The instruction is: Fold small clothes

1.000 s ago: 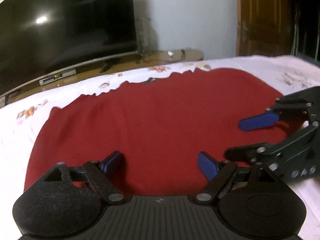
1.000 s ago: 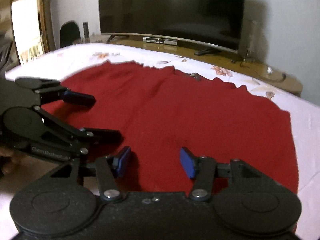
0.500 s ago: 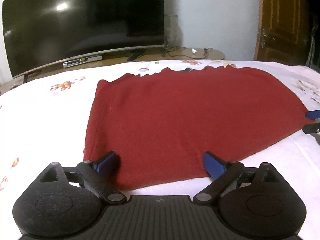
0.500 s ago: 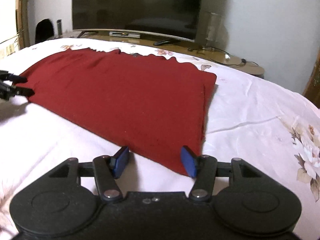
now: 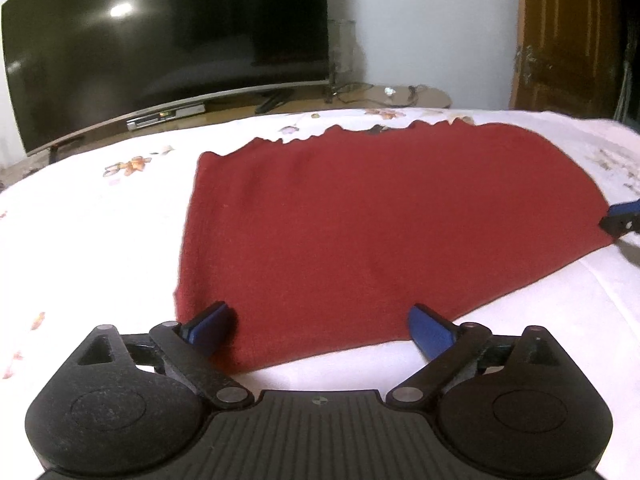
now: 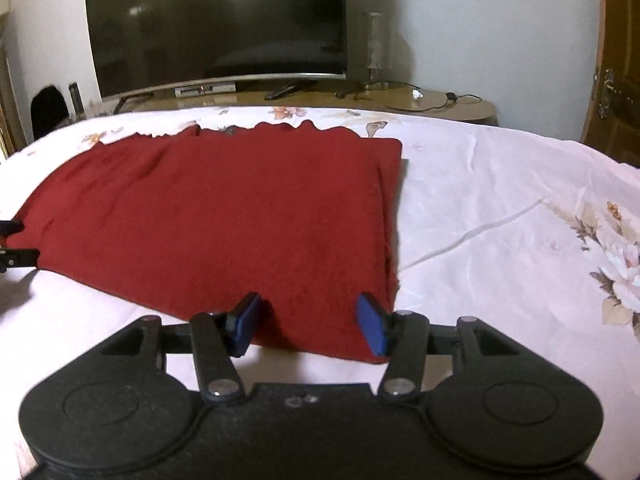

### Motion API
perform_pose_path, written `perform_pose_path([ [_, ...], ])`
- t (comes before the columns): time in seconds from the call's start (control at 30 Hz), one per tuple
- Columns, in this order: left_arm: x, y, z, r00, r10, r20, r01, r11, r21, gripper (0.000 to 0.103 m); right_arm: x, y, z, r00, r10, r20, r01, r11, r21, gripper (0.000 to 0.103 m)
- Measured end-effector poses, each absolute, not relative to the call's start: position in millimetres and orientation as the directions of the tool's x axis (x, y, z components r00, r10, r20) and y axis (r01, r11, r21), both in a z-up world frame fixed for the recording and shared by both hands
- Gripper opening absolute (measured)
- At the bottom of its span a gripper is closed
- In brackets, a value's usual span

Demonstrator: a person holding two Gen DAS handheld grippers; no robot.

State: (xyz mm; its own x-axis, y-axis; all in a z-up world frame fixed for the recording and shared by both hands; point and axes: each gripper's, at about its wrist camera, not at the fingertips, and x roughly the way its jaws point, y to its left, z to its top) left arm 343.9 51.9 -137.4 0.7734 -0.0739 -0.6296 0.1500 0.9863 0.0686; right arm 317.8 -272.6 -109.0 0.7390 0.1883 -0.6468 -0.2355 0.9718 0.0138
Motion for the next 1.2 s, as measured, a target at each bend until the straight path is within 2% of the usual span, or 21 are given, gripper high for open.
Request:
perform_pose_path([
  [0.1, 328.5, 53.8, -124.2, 0.782, -0.044, -0.621, 0.098, 0.994, 0.053, 0.095, 312.8, -269.4, -98.4, 0.750, 0.193, -0.632, -0.222, 0.974, 0.033, 0.053],
  [0.33, 308.3, 73.0, -122.4, 0.772, -0.079, -0.631, 0.001, 0.992, -0.123, 0.095, 288.6, -263.7, -88.3, 0.761, 0.230, -0.607, -0.217, 0.971, 0.096, 0.053],
  [0.43, 314.8, 89.5, -133.9, 0.751, -0.147, -0.643, -0.086, 0.945, -0.315, 0.095, 284.4, -255.2, -87.0, 0.761, 0.248, -0.600, -0.227, 0.967, 0.113, 0.053],
  [0.53, 315.0, 108.0, -145.4, 0.779, -0.186, -0.598, -0.195, 0.836, -0.514, 0.095, 283.6, -245.3, -84.0, 0.759, 0.270, -0.592, -0.242, 0.962, 0.128, 0.053],
  [0.63, 317.5, 127.4, -157.5, 0.815, -0.229, -0.532, -0.286, 0.639, -0.714, 0.095, 286.0, -238.1, -80.3, 0.765, 0.288, -0.576, -0.247, 0.957, 0.152, 0.052],
  [0.7, 320.0, 128.4, -162.3, 0.828, -0.226, -0.514, -0.303, 0.592, -0.747, 0.095, 290.3, -235.0, -77.7, 0.773, 0.301, -0.558, -0.234, 0.953, 0.190, 0.051],
  [0.73, 321.8, 127.9, -164.2, 0.834, -0.222, -0.505, -0.305, 0.578, -0.757, 0.095, 293.3, -233.4, -77.0, 0.776, 0.304, -0.553, -0.225, 0.952, 0.209, 0.044],
  [0.8, 323.8, 126.8, -169.7, 0.852, -0.210, -0.480, -0.303, 0.549, -0.779, 0.095, 302.7, -228.4, -76.2, 0.775, 0.319, -0.546, -0.214, 0.945, 0.249, 0.038],
  [1.07, 343.5, 117.9, -173.0, 0.887, -0.159, -0.433, -0.298, 0.520, -0.801, 0.095, 331.5, -201.8, -80.1, 0.760, 0.379, -0.529, -0.243, 0.919, 0.310, 0.038],
  [1.13, 346.1, 116.1, -172.9, 0.888, -0.140, -0.439, -0.312, 0.519, -0.796, 0.088, 338.3, -198.1, -82.8, 0.754, 0.386, -0.531, -0.245, 0.916, 0.318, 0.038],
  [1.2, 346.6, 119.0, -176.8, 0.887, -0.125, -0.445, -0.333, 0.495, -0.803, 0.062, 345.5, -194.9, -85.8, 0.750, 0.388, -0.536, -0.243, 0.915, 0.322, 0.037],
])
